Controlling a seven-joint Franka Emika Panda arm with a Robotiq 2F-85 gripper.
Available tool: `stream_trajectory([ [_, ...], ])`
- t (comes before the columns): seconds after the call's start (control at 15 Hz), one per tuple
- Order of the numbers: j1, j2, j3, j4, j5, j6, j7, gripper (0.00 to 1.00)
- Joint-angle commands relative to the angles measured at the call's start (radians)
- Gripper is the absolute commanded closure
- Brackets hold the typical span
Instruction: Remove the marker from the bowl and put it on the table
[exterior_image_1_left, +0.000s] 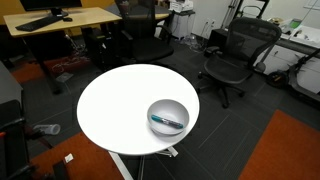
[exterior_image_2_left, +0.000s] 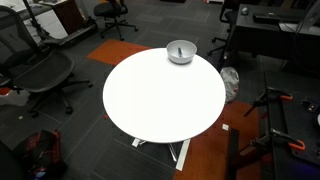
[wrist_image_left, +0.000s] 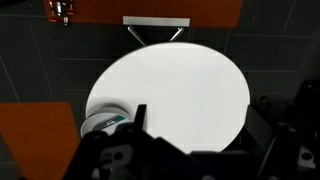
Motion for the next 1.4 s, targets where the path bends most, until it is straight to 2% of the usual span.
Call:
stream_trajectory([
  [0.0, -0.021, 0.138, 0.02, 0.036, 0.014, 0.09, 0.09, 0.0],
  [0.2, -0.027, 0.151, 0.021, 0.038, 0.019, 0.115, 0.122, 0.0],
  [0.87, -0.047, 0.397, 0.043, 0.118, 0.099, 0.308, 0.283, 0.0],
  [1.33, -0.065, 0.64, 0.055, 0.239, 0.142, 0.432, 0.395, 0.0],
])
